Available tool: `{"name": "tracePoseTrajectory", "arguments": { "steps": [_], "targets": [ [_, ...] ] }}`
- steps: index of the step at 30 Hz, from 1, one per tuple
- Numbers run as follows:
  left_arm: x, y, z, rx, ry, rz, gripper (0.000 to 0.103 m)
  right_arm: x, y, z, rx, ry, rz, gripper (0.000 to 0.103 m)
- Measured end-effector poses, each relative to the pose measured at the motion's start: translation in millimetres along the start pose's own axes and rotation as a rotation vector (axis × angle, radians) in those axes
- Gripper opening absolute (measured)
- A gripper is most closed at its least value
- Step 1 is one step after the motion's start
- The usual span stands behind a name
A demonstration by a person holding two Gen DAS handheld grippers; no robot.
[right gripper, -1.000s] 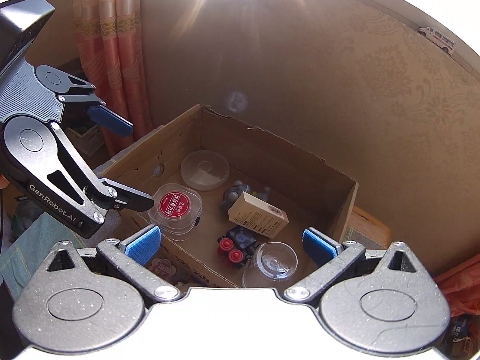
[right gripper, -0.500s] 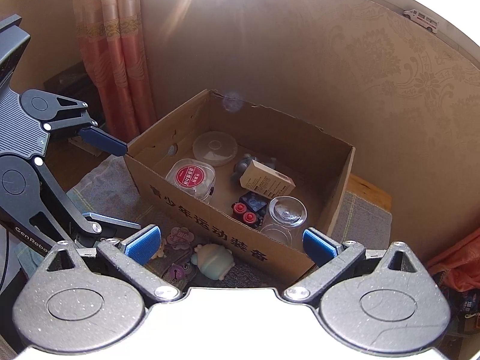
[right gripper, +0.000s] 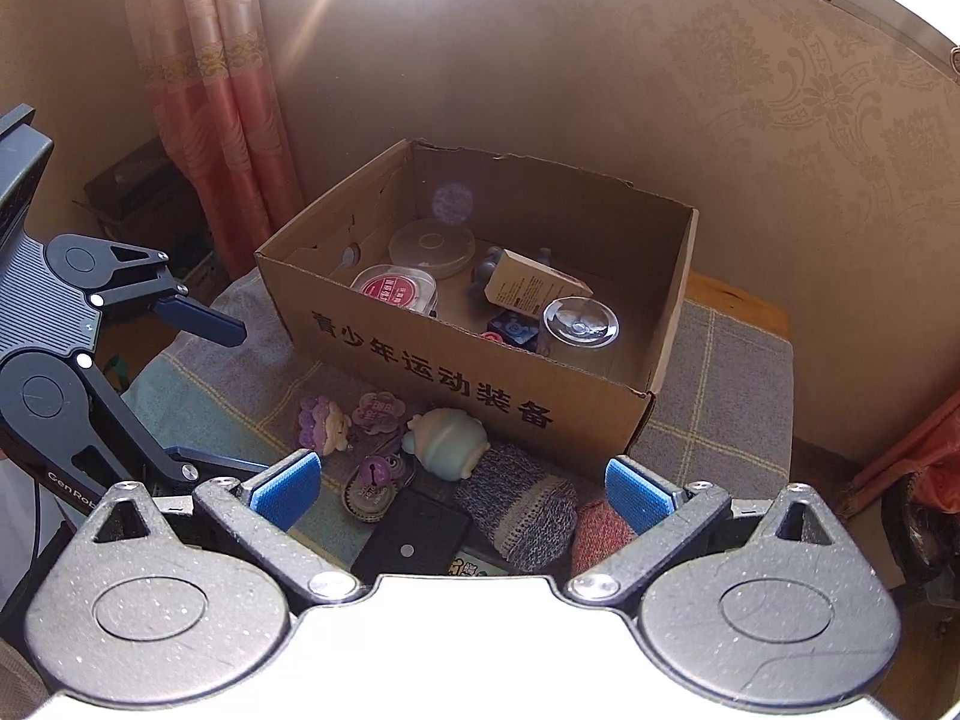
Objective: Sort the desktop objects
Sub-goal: 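Withdraw both tools from the box back over the table items, then move left tool to the purple crochet flower while right tool approaches the black device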
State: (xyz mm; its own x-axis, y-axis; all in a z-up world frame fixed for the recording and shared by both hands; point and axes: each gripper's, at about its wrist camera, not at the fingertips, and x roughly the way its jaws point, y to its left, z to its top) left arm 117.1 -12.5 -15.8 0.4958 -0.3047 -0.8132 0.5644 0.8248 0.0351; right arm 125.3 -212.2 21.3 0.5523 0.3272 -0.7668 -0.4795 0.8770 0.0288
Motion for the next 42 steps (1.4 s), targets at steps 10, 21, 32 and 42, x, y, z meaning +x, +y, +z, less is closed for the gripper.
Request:
{"name": "tracePoseTrajectory", "arguments": {
  "steps": [10, 21, 32, 42],
  "targets": [
    [18.2, 8.3, -18.9, -0.027, 0.004, -0.014, 0.092, 5.7, 10.9, -28.7, -0.008, 0.021, -0.006, 0.102],
    [43.6, 21.7, -24.5, -0.029, 0.036, 0.022, 0.090, 24.5, 16.5, -52.4, 0.022, 0.081, 0.018, 0.102],
    [65.5, 24.6, -24.2, -0.011, 0.061, -0.002, 0.079, 43.1, 16.8, -60.9, 0.012, 0.110, 0.045, 0.102],
    [82.5, 32.3, -24.0, -0.045, 0.074, -0.037, 0.060, 58.6, 17.1, -60.8, -0.004, 0.131, 0.091, 0.102]
  ]
}}
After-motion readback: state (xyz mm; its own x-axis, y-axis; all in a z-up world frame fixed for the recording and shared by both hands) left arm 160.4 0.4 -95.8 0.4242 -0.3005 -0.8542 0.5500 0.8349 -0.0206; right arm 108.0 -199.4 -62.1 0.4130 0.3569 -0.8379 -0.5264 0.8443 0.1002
